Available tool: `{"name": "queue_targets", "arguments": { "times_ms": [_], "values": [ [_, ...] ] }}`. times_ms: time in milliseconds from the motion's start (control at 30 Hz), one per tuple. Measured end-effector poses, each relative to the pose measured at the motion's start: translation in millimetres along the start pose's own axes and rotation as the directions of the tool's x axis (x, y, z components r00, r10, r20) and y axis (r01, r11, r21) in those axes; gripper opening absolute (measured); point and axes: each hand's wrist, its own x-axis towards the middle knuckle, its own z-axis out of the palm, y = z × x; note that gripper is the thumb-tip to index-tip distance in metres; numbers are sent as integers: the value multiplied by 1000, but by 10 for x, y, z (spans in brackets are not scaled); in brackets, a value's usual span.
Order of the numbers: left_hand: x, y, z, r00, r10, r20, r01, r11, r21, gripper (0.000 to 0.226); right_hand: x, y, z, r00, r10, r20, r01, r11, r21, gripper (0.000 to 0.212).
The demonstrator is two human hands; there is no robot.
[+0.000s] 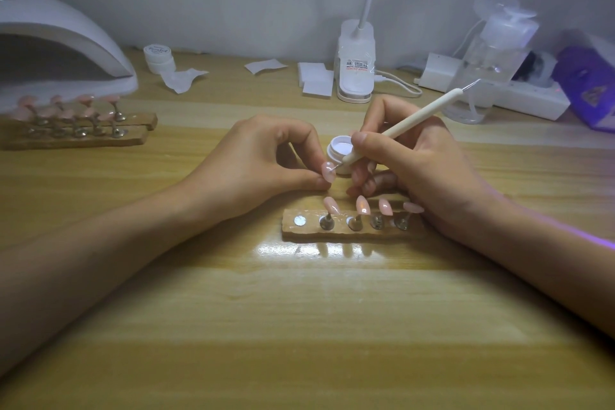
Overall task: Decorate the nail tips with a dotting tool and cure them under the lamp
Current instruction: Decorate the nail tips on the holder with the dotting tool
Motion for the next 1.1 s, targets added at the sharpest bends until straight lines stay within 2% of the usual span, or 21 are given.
{"name": "queue_targets", "arguments": {
  "times_ms": [400, 600, 767, 1100],
  "values": [
    [-3, 6, 5, 1000, 4, 4, -4, 1000, 2, 19, -36, -26, 3, 997, -69, -19, 70, 992, 102, 22],
    [-15, 17, 2, 1000, 4, 13, -4, 1000, 2, 19, -39, -55, -20, 981, -155, -113, 169, 978, 120, 19],
    [-23, 25, 0, 1000, 4, 2, -4, 1000, 24, 18, 8, -62, -128, 957, -174, -232, 164, 985, -61, 20],
    [-33, 22, -2, 1000, 7, 11, -7, 1000, 22, 16, 50, -11, -110, 975, -175, -134, 144, 965, -218, 23]
  ]
}}
